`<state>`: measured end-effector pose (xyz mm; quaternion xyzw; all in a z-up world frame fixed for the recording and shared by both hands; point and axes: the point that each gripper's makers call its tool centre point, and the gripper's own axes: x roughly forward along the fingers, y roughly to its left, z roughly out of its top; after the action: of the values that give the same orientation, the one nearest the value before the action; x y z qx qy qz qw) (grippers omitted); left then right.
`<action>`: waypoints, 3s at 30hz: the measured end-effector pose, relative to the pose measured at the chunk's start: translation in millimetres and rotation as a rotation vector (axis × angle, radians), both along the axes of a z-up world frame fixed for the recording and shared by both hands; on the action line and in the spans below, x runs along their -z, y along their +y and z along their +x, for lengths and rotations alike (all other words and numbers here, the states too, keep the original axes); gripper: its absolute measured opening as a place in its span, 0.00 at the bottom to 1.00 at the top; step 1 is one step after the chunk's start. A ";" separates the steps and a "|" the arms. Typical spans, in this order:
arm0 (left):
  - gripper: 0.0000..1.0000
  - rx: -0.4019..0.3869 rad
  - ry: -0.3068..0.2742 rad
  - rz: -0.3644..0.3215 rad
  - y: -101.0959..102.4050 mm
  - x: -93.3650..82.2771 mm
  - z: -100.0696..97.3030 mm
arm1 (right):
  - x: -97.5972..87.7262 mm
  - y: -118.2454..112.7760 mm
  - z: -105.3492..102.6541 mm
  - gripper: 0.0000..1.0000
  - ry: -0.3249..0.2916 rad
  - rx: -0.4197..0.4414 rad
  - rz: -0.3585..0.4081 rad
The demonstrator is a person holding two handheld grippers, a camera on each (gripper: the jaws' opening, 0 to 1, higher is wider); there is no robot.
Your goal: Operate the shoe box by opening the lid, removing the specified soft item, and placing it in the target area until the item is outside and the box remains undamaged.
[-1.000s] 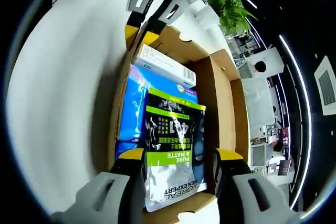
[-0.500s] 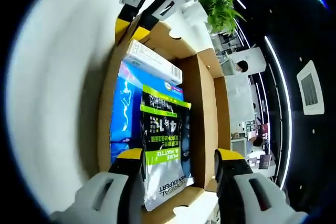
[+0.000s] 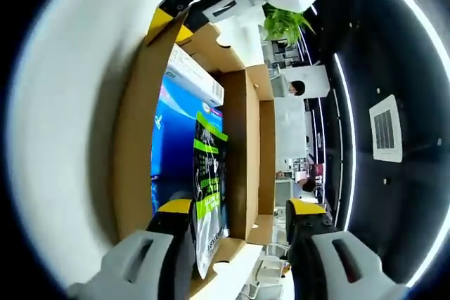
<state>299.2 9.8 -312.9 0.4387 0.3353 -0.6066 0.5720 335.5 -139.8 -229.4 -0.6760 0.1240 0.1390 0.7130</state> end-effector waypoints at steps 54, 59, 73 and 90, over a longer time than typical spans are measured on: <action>0.02 0.032 0.023 -0.037 0.9 -3.4 -9.4 | 25.7 -3.6 46.4 0.32 0.061 0.023 -0.034; 0.02 0.035 0.020 -0.036 1.0 -3.2 -10.0 | 28.8 -3.8 46.2 0.30 0.060 0.020 -0.046; 0.02 0.039 0.008 -0.023 0.3 -2.4 -10.6 | 32.4 -6.4 44.5 0.21 0.077 0.047 -0.004; 0.02 0.041 -0.002 -0.008 3.8 0.0 1.7 | 39.3 -7.1 42.5 0.08 0.108 0.055 0.013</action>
<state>300.9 13.6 -312.9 0.4438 0.3233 -0.6193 0.5613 378.0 -147.0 -268.8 -0.6592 0.1798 0.1563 0.7132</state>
